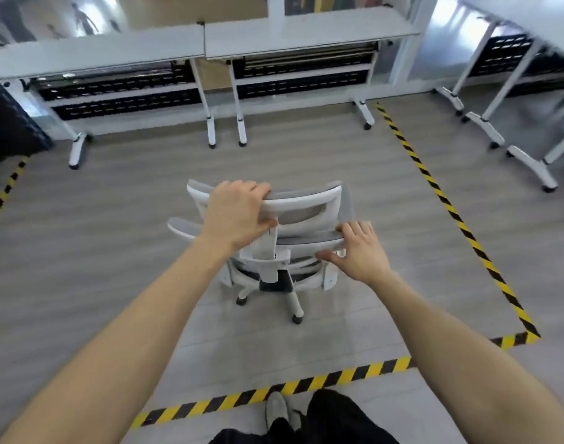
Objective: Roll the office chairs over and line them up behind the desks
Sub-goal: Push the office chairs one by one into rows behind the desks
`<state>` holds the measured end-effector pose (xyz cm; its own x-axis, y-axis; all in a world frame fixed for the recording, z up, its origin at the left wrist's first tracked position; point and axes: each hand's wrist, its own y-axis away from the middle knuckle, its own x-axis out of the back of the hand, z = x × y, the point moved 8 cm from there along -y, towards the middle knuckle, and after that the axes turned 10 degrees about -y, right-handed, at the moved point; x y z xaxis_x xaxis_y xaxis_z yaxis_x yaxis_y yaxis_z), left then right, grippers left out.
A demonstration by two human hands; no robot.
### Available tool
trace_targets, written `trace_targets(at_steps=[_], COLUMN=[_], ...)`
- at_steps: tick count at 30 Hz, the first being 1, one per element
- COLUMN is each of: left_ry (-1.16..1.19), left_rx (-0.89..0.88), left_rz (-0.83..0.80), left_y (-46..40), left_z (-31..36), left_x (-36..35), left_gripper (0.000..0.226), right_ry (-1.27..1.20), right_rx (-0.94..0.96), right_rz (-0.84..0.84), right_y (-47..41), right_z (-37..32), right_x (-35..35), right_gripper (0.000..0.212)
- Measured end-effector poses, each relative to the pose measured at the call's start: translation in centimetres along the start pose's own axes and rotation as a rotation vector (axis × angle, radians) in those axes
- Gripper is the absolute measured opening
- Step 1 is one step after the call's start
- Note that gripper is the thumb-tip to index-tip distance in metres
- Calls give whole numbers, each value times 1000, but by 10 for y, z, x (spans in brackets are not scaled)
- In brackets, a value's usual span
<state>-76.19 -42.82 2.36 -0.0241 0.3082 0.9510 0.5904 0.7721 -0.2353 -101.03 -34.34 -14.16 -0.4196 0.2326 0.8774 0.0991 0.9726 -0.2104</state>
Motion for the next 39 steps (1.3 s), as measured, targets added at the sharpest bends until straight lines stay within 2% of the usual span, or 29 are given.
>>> trace_targets(at_steps=[4,11,22,26,30,39], left_ry=[40,74,129,141,177,195], left_rx=[-78,-226,-416,-451,-471,-566], left_rz=[77,87,120,112,101,151], left_y=[-49,-157,-351,-419,-489,-646], left_z=[8,6,27,38,35,41], left_x=[-13,-37,-81,-96,-110,-147], left_gripper=[54,59,62,58,63,68], right_ry=[79,136,120,128,174,211], right_rx=[-91,-198,-375,-429,-481,-538], right_rz=[74,205,361,328,257,358], right_y=[-11,-54,-170,-218,-278,-389], right_z=[12,47,126,161,193,250], right_x=[1,9,29,27,29,39], right_gripper=[82,80,72,68,68,66])
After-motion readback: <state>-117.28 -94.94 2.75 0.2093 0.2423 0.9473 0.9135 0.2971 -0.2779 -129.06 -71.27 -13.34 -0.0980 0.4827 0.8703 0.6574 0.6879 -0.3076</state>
